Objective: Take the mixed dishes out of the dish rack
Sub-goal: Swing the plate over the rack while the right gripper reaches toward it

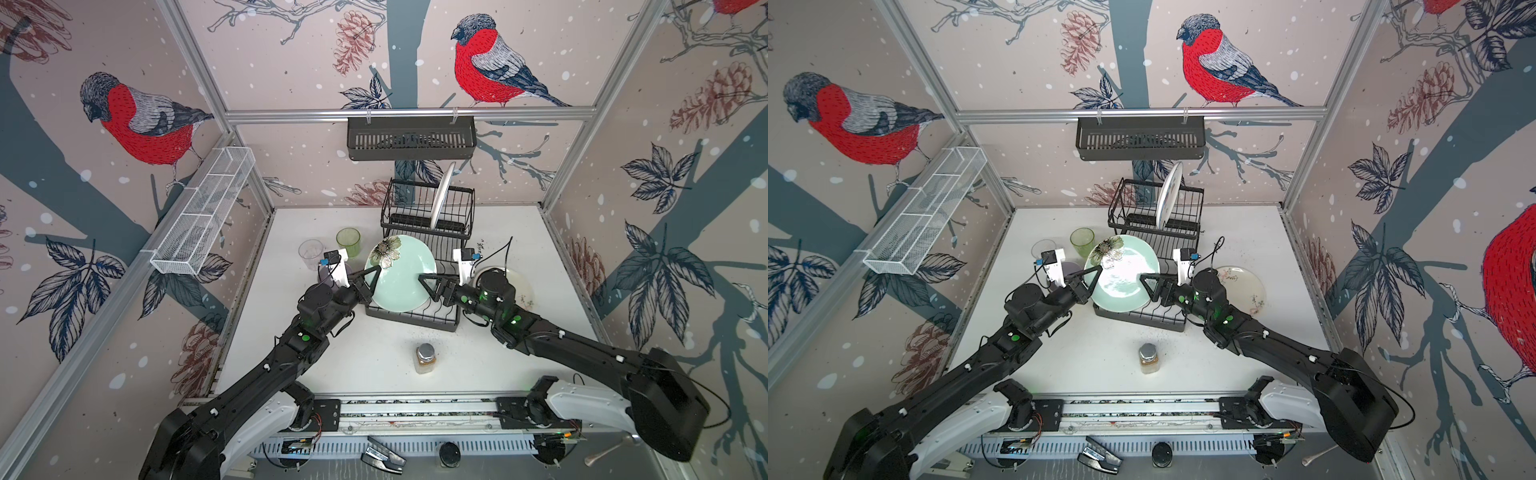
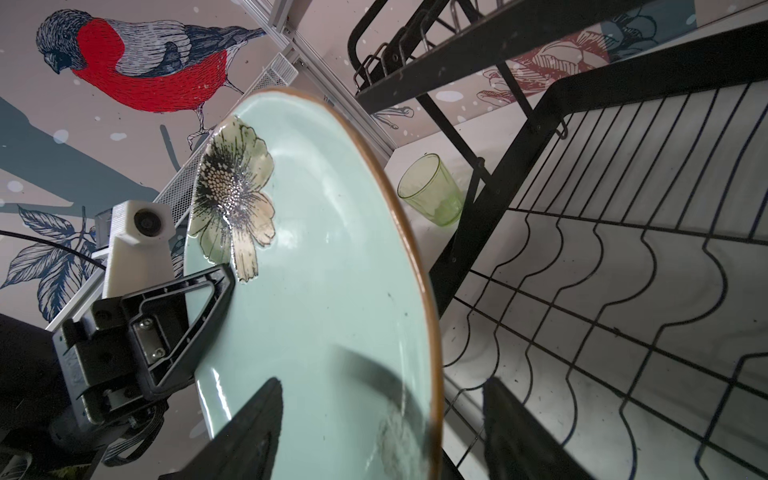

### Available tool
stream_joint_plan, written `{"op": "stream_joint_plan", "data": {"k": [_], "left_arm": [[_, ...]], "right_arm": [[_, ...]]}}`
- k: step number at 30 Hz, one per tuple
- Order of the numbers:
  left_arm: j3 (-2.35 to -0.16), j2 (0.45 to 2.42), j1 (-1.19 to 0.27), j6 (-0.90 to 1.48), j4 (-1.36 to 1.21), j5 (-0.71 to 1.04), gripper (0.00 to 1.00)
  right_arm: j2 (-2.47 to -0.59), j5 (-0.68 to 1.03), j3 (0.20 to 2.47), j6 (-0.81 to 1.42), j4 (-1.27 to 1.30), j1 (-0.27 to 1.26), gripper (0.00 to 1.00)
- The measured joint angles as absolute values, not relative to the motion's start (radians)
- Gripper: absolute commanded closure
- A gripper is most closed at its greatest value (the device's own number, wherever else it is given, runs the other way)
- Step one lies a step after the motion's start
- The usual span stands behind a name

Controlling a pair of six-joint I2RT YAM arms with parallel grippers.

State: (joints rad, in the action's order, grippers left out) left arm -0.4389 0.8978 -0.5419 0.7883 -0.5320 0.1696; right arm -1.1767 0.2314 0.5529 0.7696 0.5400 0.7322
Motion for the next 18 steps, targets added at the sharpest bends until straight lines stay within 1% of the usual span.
{"op": "stream_joint_plan", "data": {"k": [3, 8, 15, 18], "left_arm": [[-0.429, 0.925, -0.517, 0.818, -0.567, 0.208, 1.00], [-0.397, 0.966, -0.465, 0.891, -0.633, 0.266, 1.00], [-0.382, 0.978, -0.451, 0.941, -0.702, 0.329, 1.00], [-0.379, 0.989, -0.447, 0.971, -0.747, 0.344, 1.00]], "right_arm": [[-1.190, 0.235, 0.559, 0.769, 0.547, 0.733, 0.43], [-1.212, 0.246, 0.563, 0.771, 0.580, 0.733, 0.45], [-1.244, 0.270, 0.570, 0.782, 0.614, 0.733, 0.46], [-1.267, 0.282, 0.584, 0.783, 0.634, 0.733, 0.49]]}}
